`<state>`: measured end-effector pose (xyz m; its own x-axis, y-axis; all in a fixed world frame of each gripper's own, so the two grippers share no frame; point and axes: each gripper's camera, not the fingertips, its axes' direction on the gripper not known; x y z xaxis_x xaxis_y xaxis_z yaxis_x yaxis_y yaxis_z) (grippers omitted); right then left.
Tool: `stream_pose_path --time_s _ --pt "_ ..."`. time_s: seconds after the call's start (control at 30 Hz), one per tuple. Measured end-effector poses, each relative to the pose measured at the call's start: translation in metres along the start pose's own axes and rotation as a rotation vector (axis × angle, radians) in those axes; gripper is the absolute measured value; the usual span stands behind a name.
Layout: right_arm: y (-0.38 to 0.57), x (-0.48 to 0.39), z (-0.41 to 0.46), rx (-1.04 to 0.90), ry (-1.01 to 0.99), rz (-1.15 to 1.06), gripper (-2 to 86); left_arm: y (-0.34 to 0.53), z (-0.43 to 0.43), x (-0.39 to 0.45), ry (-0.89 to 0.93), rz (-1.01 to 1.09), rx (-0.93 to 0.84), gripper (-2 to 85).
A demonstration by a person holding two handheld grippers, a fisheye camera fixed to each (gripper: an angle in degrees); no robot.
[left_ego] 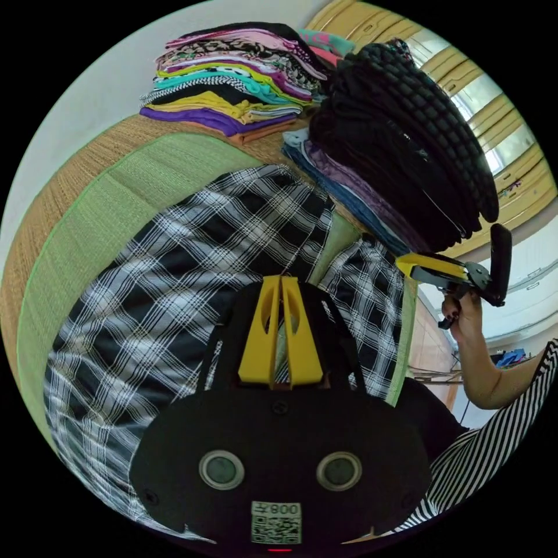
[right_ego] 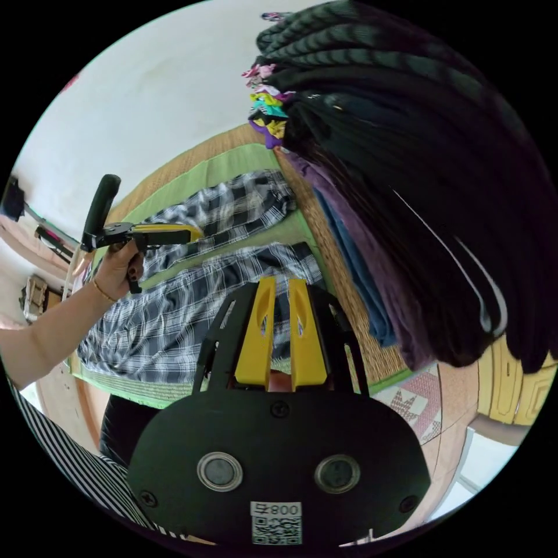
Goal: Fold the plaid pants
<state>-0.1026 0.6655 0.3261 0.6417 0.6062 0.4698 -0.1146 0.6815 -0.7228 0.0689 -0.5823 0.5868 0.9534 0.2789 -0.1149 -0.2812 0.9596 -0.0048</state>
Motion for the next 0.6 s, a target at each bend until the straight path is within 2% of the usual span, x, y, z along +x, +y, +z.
stream_pose_path --time_s 0.07,0.13,0.27,0.43,0.6 --pt "-0.026 -0.024 0.0 0.008 -0.033 -0.051 4.1 0.028 -0.023 -0.01 0.001 -0.047 0.048 0.3" --pt "-0.043 -0.044 -0.001 0.009 -0.07 -0.087 3.7 0.076 -0.054 -0.027 -0.076 -0.135 0.072 0.3" --pt "-0.066 -0.095 0.004 -0.021 -0.161 -0.145 3.1 0.154 -0.08 -0.06 -0.178 -0.317 0.006 0.2" --pt "-0.066 -0.169 0.014 -0.127 -0.216 -0.226 2.4 0.224 -0.104 -0.066 -0.193 -0.362 -0.059 0.1" --pt "-0.055 -0.258 0.012 -0.228 -0.254 -0.361 1.5 0.293 -0.154 -0.07 -0.219 -0.462 0.071 0.1"
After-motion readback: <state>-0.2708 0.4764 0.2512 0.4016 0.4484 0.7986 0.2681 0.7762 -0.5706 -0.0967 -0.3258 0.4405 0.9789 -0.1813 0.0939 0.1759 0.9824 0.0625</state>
